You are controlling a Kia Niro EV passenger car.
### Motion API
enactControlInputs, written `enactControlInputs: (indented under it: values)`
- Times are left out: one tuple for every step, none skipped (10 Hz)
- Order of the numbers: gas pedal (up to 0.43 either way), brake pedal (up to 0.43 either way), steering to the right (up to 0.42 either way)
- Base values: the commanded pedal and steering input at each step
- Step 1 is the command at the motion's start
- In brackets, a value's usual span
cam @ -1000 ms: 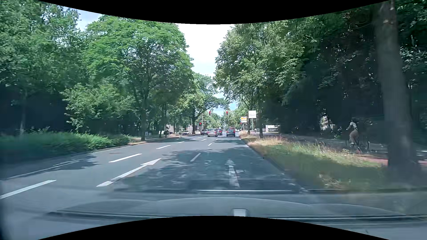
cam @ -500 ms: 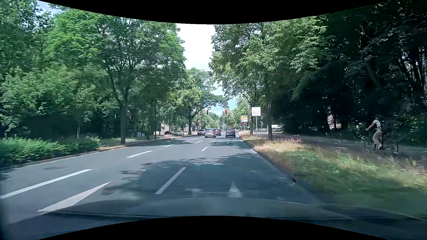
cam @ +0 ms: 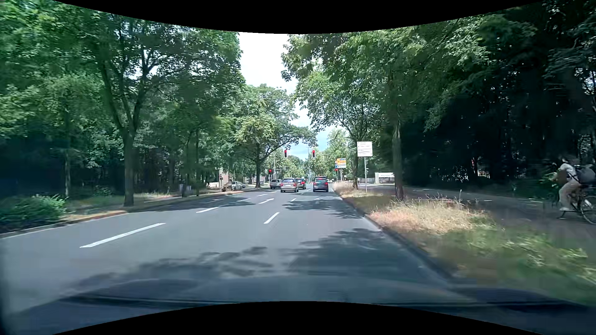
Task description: Follow the waypoints while adhering to traffic rules and regulations
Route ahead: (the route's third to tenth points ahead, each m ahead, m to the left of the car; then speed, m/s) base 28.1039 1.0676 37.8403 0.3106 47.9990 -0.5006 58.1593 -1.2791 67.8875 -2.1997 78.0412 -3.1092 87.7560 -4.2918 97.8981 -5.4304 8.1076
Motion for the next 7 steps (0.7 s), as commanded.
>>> enactControlInputs:
  values:
    - [0.0, 0.018, 0.004]
    - [0.0, 0.018, 0.004]
    - [0.0, 0.018, 0.004]
    - [0.0, 0.018, 0.004]
    - [0.0, 0.018, 0.004]
    - [0.0, 0.018, 0.004]
    - [0.0, 0.018, 0.004]
